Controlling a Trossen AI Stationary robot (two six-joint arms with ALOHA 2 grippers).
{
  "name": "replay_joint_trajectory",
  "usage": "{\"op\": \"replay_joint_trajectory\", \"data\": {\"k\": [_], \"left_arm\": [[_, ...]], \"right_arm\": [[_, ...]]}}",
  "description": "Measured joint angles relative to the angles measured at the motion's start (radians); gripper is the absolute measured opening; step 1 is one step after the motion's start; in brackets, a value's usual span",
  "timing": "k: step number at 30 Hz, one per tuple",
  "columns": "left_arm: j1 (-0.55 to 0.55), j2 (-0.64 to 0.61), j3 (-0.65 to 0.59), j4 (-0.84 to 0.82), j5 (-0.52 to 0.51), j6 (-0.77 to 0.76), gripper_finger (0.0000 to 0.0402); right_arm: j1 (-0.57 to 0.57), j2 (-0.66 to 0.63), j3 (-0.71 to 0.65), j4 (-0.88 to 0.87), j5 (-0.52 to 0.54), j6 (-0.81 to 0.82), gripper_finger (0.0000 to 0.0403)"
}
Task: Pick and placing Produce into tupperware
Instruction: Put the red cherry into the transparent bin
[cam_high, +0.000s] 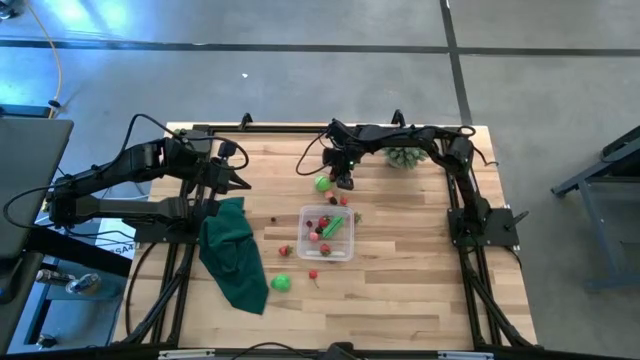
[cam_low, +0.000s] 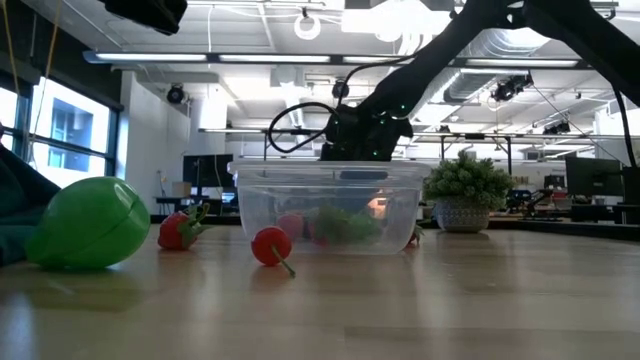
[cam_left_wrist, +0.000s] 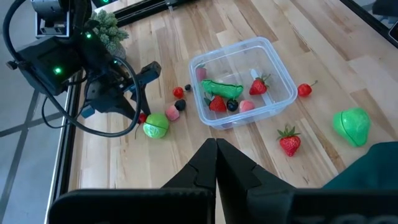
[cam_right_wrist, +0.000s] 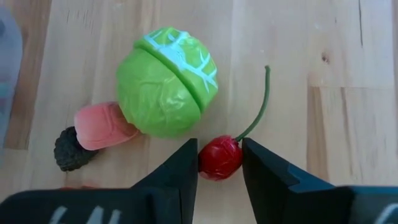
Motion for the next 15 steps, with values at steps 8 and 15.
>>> {"op": "replay_joint_trajectory", "data": {"k": [8, 15], "left_arm": [[0.0, 0.0, 0.0, 0.0, 0.0, 0.0, 0.0001], [0.0, 0.0, 0.0, 0.0, 0.0, 0.0, 0.0001]], "right_arm": [[0.0, -0.034, 0.0, -0.042, 0.004, 0.039, 0.0101], [0.0, -0.116, 0.001, -0.074, 0.021, 0.066, 0.0101]]}}
